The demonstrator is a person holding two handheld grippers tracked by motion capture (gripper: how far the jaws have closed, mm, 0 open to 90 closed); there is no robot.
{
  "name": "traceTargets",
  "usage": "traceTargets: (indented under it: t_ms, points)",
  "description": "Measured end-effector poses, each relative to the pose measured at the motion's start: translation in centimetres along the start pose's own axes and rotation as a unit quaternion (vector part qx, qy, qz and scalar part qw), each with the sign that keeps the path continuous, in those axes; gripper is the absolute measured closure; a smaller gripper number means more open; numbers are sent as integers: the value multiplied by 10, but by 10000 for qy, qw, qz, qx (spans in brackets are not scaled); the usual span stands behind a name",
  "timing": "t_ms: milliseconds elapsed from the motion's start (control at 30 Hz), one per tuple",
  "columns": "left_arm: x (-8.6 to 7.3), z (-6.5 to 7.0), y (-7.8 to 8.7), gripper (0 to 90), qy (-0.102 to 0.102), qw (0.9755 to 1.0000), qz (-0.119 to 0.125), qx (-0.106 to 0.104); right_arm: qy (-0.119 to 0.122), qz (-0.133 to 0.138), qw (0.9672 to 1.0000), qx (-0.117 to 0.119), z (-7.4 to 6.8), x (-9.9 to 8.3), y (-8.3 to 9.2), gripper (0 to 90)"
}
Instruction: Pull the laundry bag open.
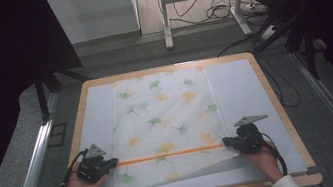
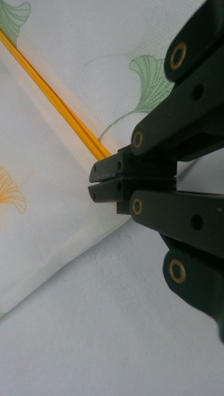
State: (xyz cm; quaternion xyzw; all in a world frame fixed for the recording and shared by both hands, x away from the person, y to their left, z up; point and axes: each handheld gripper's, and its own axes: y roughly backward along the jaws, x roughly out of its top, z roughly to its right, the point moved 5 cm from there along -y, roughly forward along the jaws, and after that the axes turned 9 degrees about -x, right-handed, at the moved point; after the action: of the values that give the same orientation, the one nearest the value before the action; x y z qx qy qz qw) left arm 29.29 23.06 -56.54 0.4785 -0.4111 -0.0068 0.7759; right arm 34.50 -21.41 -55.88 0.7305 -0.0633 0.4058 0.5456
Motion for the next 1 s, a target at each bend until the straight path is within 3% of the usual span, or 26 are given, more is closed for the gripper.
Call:
traceTargets:
  t_ms: [67, 133, 167, 200, 400, 467, 567, 700, 733, 767, 800, 833, 933, 1000]
  points:
    - [-1, 0, 1, 899, 18, 10000, 1, 21, 0, 0, 10000, 0, 0, 0, 0, 900]
    - [-7, -8, 3, 899, 0, 9996, -130, 256, 1, -1, 10000, 1, 0, 0, 0, 900]
    - [-7, -8, 3, 899, 0, 9996, -130, 256, 7, 0, 10000, 10, 0, 0, 0, 900]
    - [-8, -10, 4, 900, 241, 9997, 56, -3, 14, -1, 10000, 11, 0, 0, 0, 900]
    - [-5, -7, 3, 900, 178, 9997, 139, -22, 21, 14, 10000, 5, 0, 0, 0, 899]
    - [-5, -9, 7, 898, 271, 9991, 289, -157, 22, 25, 10000, 11, 0, 0, 0, 899]
    - [-3, -10, 11, 867, 305, 9982, 479, -192, 56, 47, 10000, 6, 0, 0, 0, 899]
    - [-3, -11, 16, 777, 310, 9974, 643, -32, 64, 48, 10000, 26, 0, 0, 0, 898]
    - [-3, -13, 23, 706, 378, 9954, 881, -22, 96, 49, 9999, 2, 0, -1, 1, 898]
    - [-3, -13, 23, 674, 378, 9954, 881, -22, 117, 57, 9999, -15, 0, 0, 0, 898]
    - [-2, -14, 25, 674, 394, 9944, 981, 12, 117, 57, 9999, -15, 0, 0, 0, 898]
    - [-2, -16, 27, 618, 476, 9930, 1083, 41, 140, 53, 9999, -15, -1, 0, 1, 898]
    - [-2, -18, 28, 600, 482, 9921, 1147, 131, 157, 70, 9999, -18, -1, -1, 1, 897]
    - [0, -19, 28, 580, 459, 9908, 1238, 313, 193, 110, 9998, -18, -1, -1, 1, 892]
